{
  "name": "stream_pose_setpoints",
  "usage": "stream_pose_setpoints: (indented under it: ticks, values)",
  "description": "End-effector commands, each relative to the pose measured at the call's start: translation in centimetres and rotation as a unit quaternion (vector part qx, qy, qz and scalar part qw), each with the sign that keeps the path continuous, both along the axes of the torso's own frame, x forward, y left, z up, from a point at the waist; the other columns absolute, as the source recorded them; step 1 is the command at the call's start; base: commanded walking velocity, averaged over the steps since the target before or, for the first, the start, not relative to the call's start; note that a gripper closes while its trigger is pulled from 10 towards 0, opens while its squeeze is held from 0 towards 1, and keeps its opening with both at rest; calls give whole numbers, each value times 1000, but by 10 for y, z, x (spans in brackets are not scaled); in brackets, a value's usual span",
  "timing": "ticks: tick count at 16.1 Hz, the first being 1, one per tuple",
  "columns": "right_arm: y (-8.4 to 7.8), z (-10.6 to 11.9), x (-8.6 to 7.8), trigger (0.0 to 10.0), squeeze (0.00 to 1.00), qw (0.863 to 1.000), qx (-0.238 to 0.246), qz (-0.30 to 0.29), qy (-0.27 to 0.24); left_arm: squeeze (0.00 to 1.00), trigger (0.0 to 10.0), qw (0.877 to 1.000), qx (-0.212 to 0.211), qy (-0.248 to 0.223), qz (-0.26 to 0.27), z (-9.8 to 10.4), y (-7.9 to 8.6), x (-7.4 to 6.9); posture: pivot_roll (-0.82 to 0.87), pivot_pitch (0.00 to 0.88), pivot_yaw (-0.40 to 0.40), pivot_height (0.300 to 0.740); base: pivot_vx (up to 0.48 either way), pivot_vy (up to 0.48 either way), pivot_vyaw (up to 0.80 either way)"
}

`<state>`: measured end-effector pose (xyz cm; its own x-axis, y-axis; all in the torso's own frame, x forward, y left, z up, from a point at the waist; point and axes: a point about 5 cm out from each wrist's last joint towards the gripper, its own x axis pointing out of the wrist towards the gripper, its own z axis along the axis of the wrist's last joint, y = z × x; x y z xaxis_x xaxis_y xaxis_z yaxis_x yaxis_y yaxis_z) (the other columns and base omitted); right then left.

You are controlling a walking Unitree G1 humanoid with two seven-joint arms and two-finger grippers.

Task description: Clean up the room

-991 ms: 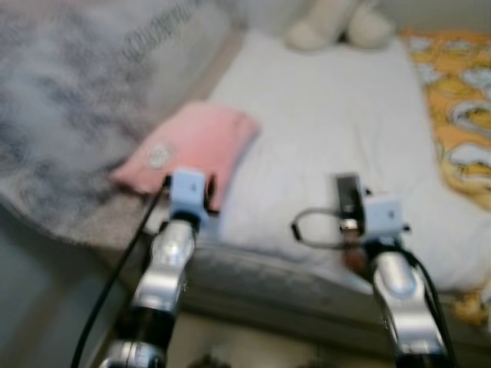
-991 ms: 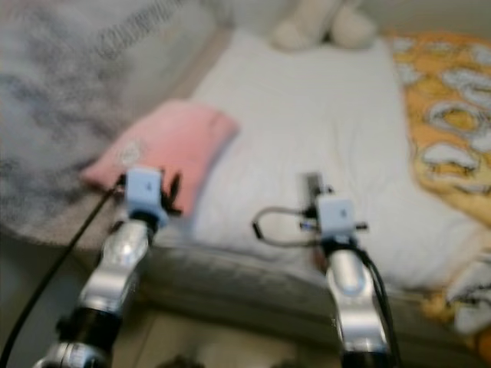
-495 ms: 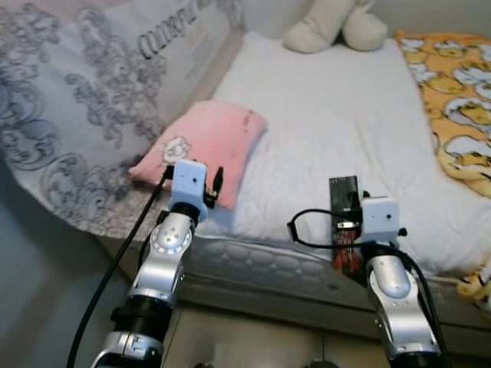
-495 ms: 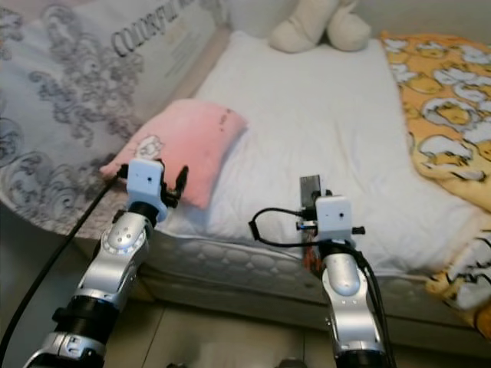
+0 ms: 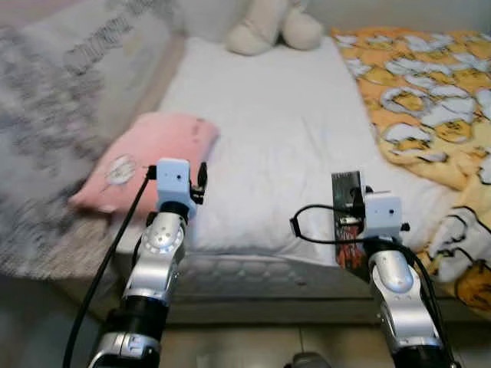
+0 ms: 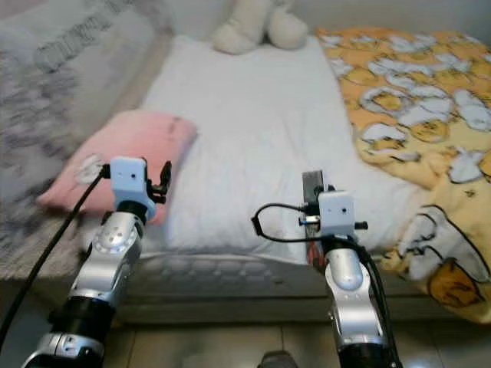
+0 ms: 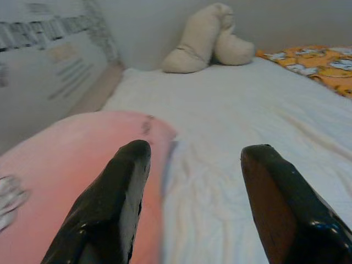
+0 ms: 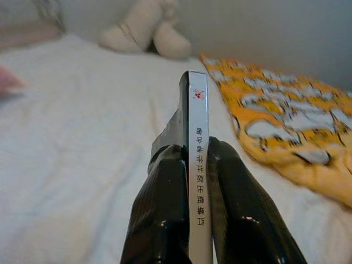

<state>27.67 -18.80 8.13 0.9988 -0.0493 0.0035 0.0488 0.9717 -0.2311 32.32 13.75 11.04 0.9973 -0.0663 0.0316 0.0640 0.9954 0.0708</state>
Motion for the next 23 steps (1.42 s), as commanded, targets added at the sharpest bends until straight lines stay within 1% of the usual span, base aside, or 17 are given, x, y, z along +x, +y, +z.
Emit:
stream_pose_setpoints:
  ticks: [1,2,7,11,12,14,15,16,17,18,19,20,23]
  values:
    - [7,11,8,0,0,1000,7,16,-24,0,10000,1000,6,-10,12,3,7,0,-172,0,62,740,412,240,0]
    - [8,10,8,0,0,1000,7,19,-24,0,10000,1000,4,-12,13,3,7,-1,-157,0,48,740,375,300,0]
    - [8,8,7,0,0,999,6,24,-22,0,10000,1000,-1,-13,5,4,4,0,-162,0,52,740,285,383,0]
    - [8,10,9,0,0,999,7,27,-24,0,10000,1000,-6,-13,2,5,3,2,-172,0,56,740,0,452,0]
    - [8,12,10,0,0,999,9,26,-28,0,10000,1000,-2,-16,-3,6,1,3,-173,0,57,740,0,476,0]
    - [7,17,14,0,0,999,9,21,-37,0,10000,999,29,-26,-14,10,-3,5,-168,0,56,740,0,452,0]
    - [4,22,19,0,0,999,6,14,-45,0,10000,998,52,-37,-20,12,-6,6,-166,0,55,740,0,0,0]
    - [-1,30,27,0,0,998,9,0,-56,0,10000,998,45,-32,-24,13,-9,7,-164,0,56,740,0,0,0]
    - [-7,38,33,0,0,998,13,-11,-66,0,10000,999,29,-32,-30,15,-11,7,-159,0,55,740,0,0,0]
    - [-10,41,34,0,0,997,16,-18,-70,0,10000,998,25,-40,-36,18,-13,6,-156,0,55,740,0,0,0]
    - [-8,40,30,0,0,997,16,-15,-69,0,10000,998,13,-44,-36,19,-14,4,-156,0,54,740,0,-439,0]
    - [-5,35,23,0,0,998,14,-9,-65,0,10000,998,15,-44,-39,17,-15,2,-155,0,52,740,0,-428,0]
    - [-4,32,21,0,0,998,13,-10,-65,0,10000,998,18,-46,-45,17,-19,1,-159,0,56,740,0,-424,0]
